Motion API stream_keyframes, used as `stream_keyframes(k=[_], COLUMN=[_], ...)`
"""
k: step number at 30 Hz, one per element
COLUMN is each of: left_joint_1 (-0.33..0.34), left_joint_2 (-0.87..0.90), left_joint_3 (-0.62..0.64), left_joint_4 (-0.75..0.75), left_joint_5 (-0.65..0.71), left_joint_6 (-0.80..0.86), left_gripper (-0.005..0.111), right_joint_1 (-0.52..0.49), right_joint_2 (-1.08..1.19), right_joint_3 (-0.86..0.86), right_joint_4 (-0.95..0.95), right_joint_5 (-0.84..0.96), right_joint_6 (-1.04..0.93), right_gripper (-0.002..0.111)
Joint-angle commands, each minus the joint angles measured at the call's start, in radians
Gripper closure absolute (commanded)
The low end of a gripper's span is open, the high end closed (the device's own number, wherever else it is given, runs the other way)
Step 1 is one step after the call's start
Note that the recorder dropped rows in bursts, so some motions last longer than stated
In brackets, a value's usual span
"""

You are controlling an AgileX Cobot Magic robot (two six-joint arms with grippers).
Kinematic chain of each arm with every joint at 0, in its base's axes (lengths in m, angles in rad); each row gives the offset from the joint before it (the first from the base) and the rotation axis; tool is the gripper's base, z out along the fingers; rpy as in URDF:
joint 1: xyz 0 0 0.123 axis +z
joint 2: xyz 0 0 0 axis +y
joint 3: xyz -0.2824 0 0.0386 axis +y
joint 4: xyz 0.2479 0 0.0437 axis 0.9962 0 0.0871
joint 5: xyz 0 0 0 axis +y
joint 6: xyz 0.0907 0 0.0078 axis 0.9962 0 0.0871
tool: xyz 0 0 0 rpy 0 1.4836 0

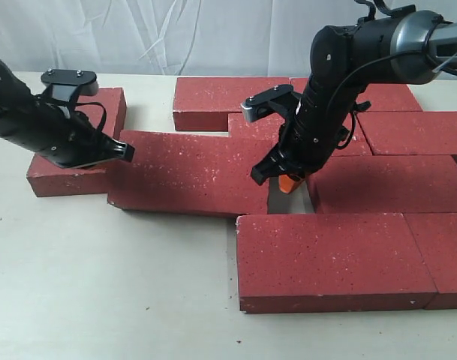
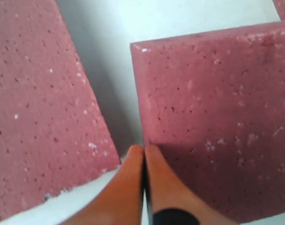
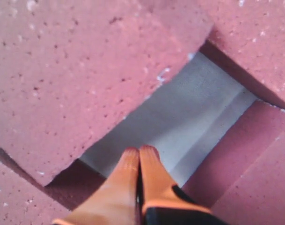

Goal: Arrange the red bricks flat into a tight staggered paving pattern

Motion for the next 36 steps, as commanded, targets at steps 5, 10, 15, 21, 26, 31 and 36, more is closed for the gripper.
stream_keyframes(k=[5, 10, 15, 21, 26, 31, 36], left_joint_1=[-0.008, -0.008, -0.010, -0.033, -0.038, -0.036, -0.036], left_joint_2=[0.009, -0.013, 0.033, 0.074, 0.074, 0.030, -0.072], left_joint_3=[0.000, 0.000, -0.023, -0.094, -0.101, -0.101, -0.101], left_joint_4=[-0.009, 0.008, 0.008, 0.010, 0.028, 0.074, 0.151], left_joint_5=[-0.084, -0.130, -0.126, -0.073, -0.024, 0.054, 0.065], left_joint_6=[0.013, 0.014, 0.033, 0.033, 0.033, 0.025, -0.038], left_gripper=[0.107, 0.107, 0.107, 0.107, 0.107, 0.107, 0.107], right_joint_1=[-0.007, -0.007, -0.007, -0.007, -0.007, -0.007, -0.007], right_joint_2=[-0.007, -0.007, -0.007, -0.007, -0.007, -0.028, -0.076], right_joint_3=[0.001, 0.001, 0.001, 0.001, 0.001, -0.005, -0.005], right_joint_4=[0.007, 0.011, 0.022, 0.030, 0.069, 0.112, 0.230], right_joint_5=[-0.008, -0.010, -0.032, -0.035, -0.038, -0.047, -0.043], right_joint_6=[-0.005, -0.005, -0.005, -0.005, -0.021, -0.025, -0.087], right_gripper=[0.109, 0.109, 0.109, 0.109, 0.109, 0.109, 0.109])
